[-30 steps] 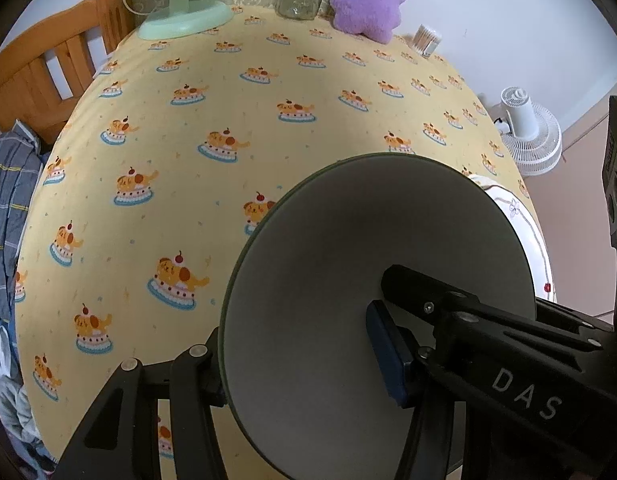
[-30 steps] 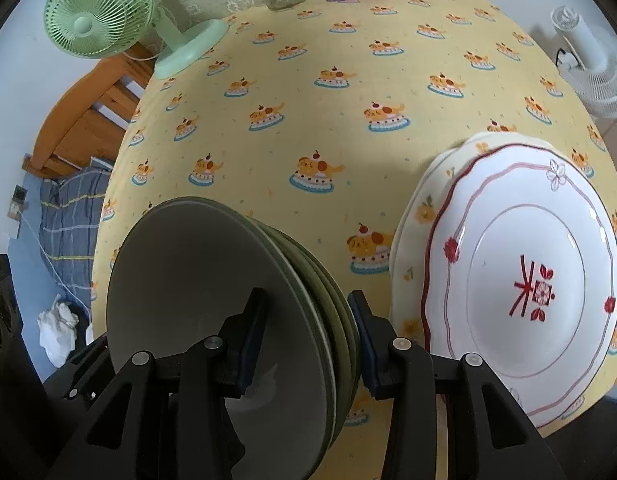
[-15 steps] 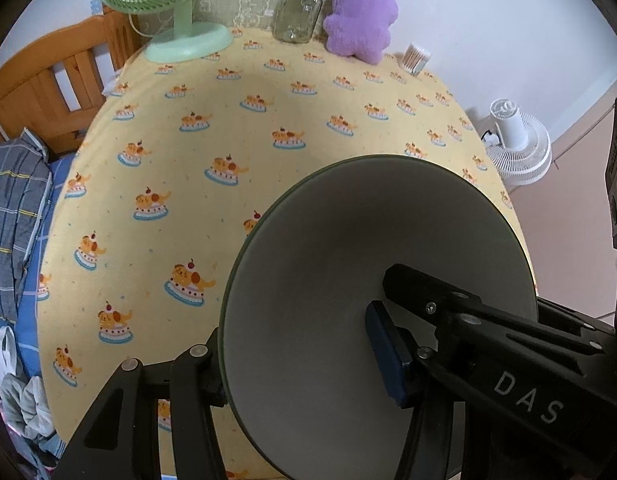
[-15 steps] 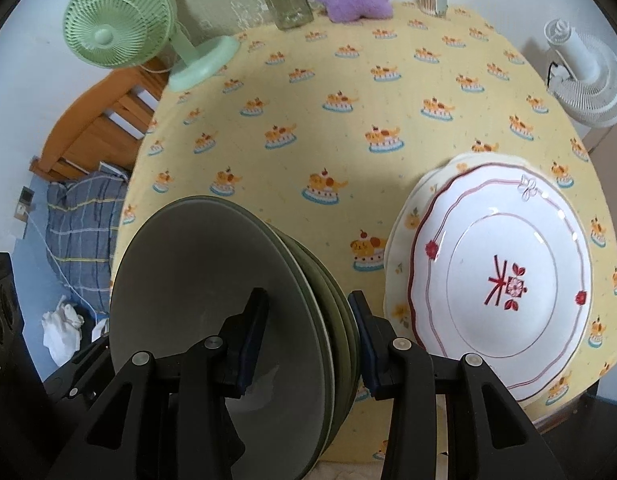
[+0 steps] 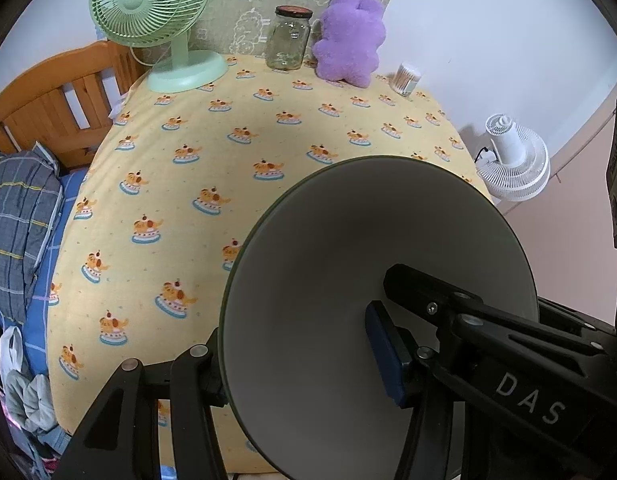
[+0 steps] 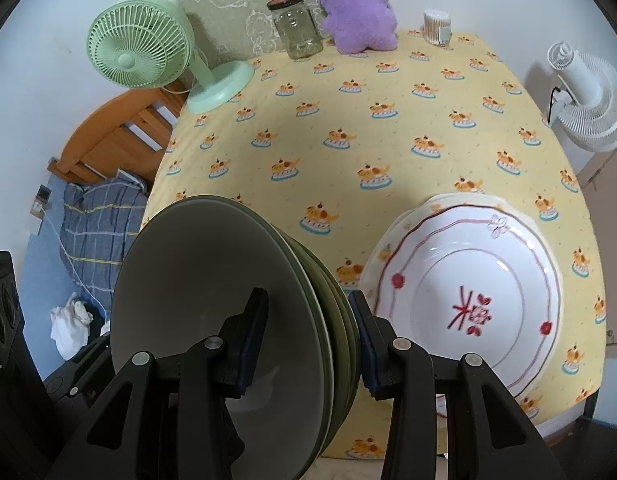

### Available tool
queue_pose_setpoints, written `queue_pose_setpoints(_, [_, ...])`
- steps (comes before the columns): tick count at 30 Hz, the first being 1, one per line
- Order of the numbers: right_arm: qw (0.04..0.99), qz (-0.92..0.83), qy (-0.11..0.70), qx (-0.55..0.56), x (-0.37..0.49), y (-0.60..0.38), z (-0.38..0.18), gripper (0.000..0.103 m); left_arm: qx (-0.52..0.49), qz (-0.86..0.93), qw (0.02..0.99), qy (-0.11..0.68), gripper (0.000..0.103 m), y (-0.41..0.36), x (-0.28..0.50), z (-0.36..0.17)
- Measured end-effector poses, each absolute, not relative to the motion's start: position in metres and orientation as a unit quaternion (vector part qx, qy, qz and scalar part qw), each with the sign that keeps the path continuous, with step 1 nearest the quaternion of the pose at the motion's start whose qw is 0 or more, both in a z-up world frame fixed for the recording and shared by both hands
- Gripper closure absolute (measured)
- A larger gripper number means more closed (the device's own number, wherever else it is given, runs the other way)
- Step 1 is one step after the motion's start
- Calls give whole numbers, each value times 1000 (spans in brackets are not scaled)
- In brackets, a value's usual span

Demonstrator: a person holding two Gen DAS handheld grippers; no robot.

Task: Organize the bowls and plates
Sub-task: 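Lift the nested bowl stack with the right gripper and carry it over the plates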

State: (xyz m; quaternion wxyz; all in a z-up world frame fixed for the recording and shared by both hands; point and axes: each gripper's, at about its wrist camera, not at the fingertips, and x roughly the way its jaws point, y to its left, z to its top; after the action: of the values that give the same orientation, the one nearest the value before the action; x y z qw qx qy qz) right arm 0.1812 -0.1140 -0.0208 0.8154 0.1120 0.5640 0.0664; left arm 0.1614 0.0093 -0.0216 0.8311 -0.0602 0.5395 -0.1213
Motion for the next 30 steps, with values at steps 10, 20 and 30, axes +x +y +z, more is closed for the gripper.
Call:
queue_pose_setpoints(10, [814,71,566,114,182,-154,-18,59,-57,-114,832,540,47,-31,162,-21])
queue_pose_setpoints(20, [810,66,571,115,185,-193,-22,59,-56,-115,828,546,47,-70,165,-26])
queue_pose_setpoints(30, [800,63,586,114,194,-230,-34,59,-63,-112,818,561,47,-104,172,-39])
